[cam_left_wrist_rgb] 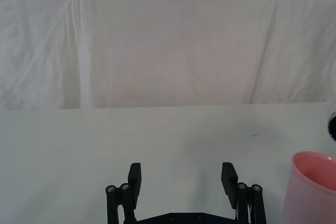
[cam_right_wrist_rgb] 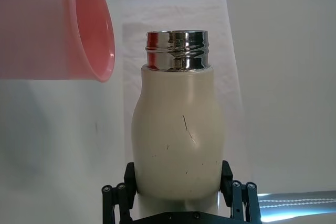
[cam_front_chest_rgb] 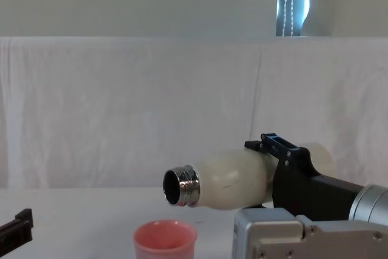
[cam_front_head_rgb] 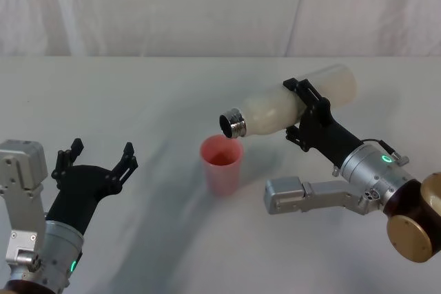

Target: Grasp the thermos with one hand and pour water into the cup lid.

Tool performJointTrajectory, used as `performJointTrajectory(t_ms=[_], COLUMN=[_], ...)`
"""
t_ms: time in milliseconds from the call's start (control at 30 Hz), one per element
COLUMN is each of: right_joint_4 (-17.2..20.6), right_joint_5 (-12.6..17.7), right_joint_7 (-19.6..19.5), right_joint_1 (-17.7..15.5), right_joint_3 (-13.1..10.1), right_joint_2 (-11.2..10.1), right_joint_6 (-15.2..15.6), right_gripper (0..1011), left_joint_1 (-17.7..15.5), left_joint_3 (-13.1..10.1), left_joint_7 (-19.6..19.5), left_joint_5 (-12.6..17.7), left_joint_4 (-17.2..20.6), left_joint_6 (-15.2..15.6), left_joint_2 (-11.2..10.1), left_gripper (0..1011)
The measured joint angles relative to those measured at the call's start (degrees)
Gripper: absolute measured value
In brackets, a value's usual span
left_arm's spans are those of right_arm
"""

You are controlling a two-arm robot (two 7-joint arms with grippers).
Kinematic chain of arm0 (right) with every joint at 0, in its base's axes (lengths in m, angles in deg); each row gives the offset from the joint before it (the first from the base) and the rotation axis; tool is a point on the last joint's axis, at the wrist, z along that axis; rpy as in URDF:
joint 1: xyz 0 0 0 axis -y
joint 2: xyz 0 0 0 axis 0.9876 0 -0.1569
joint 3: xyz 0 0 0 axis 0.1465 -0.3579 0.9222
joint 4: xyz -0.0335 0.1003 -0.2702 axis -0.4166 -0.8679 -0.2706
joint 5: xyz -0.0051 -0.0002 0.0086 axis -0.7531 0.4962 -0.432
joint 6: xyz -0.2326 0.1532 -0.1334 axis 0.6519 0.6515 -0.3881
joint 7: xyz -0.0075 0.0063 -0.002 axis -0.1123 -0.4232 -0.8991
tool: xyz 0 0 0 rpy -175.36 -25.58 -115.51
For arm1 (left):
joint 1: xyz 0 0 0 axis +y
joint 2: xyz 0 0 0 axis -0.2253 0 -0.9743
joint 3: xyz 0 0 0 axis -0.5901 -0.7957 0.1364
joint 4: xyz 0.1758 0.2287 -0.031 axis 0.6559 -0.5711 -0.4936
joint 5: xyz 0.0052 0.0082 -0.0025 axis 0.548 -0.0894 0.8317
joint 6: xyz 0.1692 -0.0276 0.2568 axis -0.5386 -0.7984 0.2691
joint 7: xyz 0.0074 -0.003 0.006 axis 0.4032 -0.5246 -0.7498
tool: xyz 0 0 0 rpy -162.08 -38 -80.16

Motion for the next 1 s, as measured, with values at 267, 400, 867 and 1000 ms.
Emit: performJointTrajectory(t_ms=[267, 400, 867, 1000], right_joint_4=[-0.1, -0.1, -0.5, -0.5], right_joint_5=[-0.5, -0.7, -0.8, -1.0], right_joint_7=[-0.4, -0.5, -0.7, -0.7], right_joint_1=[0.3, 0.4, 0.7, 0.8], right_joint_3=[0.3, 0.5, 0.8, 0.9], right_joint_2=[-0.3, -0.3, -0.3, -0.3], right_joint_6=[0.2, 0.2, 0.3, 0.3], right_gripper=[951, 951, 951, 951], left_joint_1=[0.0, 0.0, 0.0, 0.0], left_joint_3=[0.0, 0.0, 0.0, 0.0], left_joint_7=[0.0, 0.0, 0.0, 0.0], left_joint_5=[0.0, 0.0, 0.0, 0.0], left_joint_4=[0.0, 0.0, 0.0, 0.0], left_joint_6=[0.0, 0.0, 0.0, 0.0], left_joint_2=[0.0, 0.0, 0.0, 0.0], left_gripper=[1001, 1001, 1001, 1001])
